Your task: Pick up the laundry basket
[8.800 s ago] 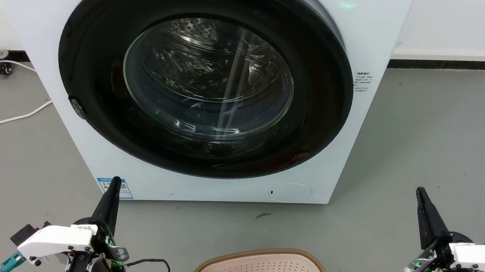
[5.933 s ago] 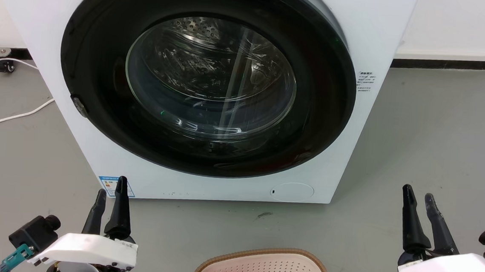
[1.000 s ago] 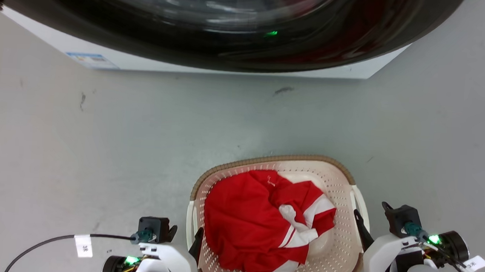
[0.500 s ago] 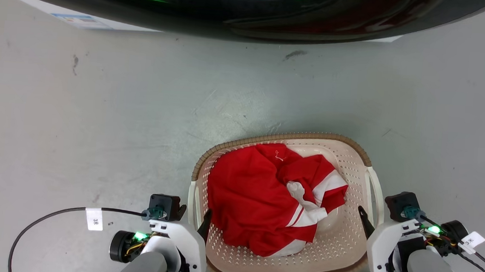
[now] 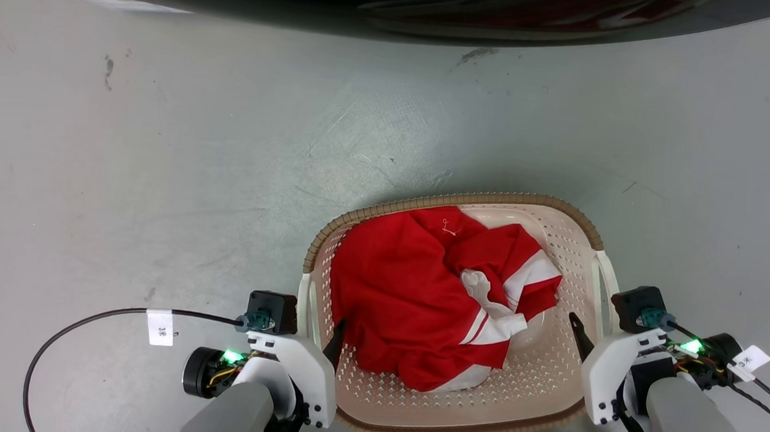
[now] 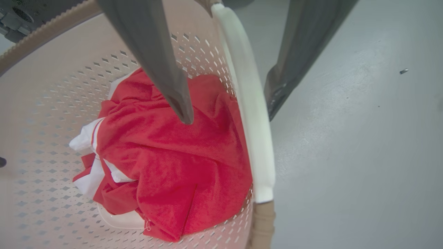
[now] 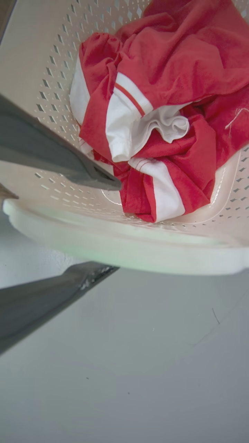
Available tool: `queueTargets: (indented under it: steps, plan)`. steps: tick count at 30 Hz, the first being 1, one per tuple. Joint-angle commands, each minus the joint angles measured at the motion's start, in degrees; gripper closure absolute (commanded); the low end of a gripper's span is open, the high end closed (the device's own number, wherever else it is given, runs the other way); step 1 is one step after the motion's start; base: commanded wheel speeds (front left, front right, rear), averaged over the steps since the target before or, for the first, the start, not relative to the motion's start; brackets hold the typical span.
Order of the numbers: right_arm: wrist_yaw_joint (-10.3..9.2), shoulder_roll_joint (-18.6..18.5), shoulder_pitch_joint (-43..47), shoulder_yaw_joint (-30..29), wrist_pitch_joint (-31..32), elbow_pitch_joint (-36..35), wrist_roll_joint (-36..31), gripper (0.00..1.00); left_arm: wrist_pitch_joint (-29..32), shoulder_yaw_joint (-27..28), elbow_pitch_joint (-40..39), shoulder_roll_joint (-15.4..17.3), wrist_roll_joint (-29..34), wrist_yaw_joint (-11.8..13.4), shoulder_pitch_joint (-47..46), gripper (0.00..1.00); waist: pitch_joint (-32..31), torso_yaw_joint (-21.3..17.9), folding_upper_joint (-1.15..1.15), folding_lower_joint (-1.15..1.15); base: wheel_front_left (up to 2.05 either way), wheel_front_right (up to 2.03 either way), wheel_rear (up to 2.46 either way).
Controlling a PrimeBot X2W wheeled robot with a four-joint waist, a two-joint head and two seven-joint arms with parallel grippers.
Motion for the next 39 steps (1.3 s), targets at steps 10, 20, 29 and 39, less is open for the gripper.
queueTargets:
  steps: [10, 20, 29, 39]
  plan:
    - [-0.03, 0.7, -1.2, 0.6, 0.0, 1.6, 0.4, 1.00, 0.0, -6.1, 3.0, -0.1, -4.7, -0.8, -1.6, 1.00, -0.7, 0.0, 0.00, -0.01, 0.00, 0.00, 0.00]
    - [-0.03, 1.9, 1.6, 1.8, 1.2, 2.0, 1.6, 1.00, -0.1, -9.4, 3.7, -0.2, -9.1, -1.6, 0.9, 1.00, -7.3, 0.0, 0.00, -0.01, 0.00, 0.00, 0.00]
    - [-0.02, 3.2, 6.0, 4.8, 3.6, 2.1, 3.7, 1.00, 1.7, -11.7, 4.6, -0.3, -13.6, -1.9, 3.7, 1.00, -16.6, 0.0, 0.00, -0.01, 0.00, 0.00, 0.00]
    - [0.09, 3.7, 8.9, 14.7, 8.8, 1.7, 11.4, 1.00, 7.3, -13.3, 6.0, -0.5, -16.5, -2.7, 4.0, 1.00, -25.0, 0.2, 0.00, -0.01, 0.00, 0.00, 0.00]
